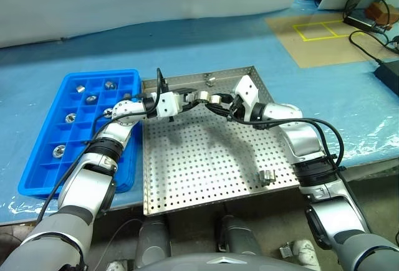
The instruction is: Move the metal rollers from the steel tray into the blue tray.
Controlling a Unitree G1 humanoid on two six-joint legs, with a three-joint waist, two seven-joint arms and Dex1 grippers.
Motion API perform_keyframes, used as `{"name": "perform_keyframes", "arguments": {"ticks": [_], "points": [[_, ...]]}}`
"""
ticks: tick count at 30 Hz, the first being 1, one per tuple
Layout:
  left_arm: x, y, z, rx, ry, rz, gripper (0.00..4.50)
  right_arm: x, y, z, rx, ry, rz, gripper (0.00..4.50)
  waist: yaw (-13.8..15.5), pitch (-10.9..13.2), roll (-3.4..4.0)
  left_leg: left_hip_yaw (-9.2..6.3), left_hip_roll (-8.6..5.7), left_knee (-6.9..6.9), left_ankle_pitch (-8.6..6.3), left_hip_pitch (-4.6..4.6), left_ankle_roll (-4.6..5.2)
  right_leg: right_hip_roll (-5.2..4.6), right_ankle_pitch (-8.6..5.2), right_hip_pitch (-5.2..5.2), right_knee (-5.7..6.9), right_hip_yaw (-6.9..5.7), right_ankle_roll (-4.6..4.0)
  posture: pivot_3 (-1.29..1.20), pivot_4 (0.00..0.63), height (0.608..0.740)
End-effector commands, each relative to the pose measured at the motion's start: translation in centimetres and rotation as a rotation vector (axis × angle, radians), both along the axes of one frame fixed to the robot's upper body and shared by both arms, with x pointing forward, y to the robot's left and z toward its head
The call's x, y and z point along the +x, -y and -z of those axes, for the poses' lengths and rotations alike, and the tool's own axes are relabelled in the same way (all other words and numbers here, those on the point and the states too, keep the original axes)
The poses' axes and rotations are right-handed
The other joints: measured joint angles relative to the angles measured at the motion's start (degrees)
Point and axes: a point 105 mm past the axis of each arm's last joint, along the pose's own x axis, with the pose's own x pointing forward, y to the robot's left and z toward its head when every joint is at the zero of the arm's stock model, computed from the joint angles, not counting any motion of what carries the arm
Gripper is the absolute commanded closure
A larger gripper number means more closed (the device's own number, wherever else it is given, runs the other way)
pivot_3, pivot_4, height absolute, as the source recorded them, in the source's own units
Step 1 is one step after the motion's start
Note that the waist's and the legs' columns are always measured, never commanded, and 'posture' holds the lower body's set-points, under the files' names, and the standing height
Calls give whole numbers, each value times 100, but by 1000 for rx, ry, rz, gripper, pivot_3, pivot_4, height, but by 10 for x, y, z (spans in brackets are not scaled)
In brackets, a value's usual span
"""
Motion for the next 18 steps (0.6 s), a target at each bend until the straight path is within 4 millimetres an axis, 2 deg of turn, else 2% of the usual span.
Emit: {"name": "perform_keyframes", "arguments": {"ticks": [1, 6, 9, 13, 18], "points": [[1, -2, -17, -44, 55, -4, 3117, -5, -5, -17, 30, 69, -30, 3124, 0, 0, 0, 0, 1, 1, 0, 0, 0, 0, 0, 0, 0, 0, 0, -214, 150, 740], [1, -2, -17, -41, 57, -5, 3117, -5, -5, -16, 14, 68, -28, 3124, 0, 0, 0, 0, 1, 2, 4, 0, 7, 0, 0, 1, 1, 0, 0, -213, 150, 740], [1, -2, -17, -39, 58, -9, 3117, -9, 1, -5, -71, 74, -42, 3124, 3, 0, 0, 0, 0, 3, 4, 0, 7, 0, 0, 1, 1, 0, 0, -211, 150, 740], [0, -3, -15, -36, 57, -9, 3117, -7, 27, 19, -299, 182, -11, 3124, 22, 0, 0, -1, 0, 6, 1, 0, 11, -2, 0, 7, -2, -2, 0, -207, 150, 740], [-1, -1, -12, -39, 54, -10, 3117, -6, 63, 28, -392, 194, 38, 3124, 6, 0, -1, -2, 1, 18, -6, 0, 7, -2, 1, 10, 1, -2, 2, -200, 150, 740]]}}
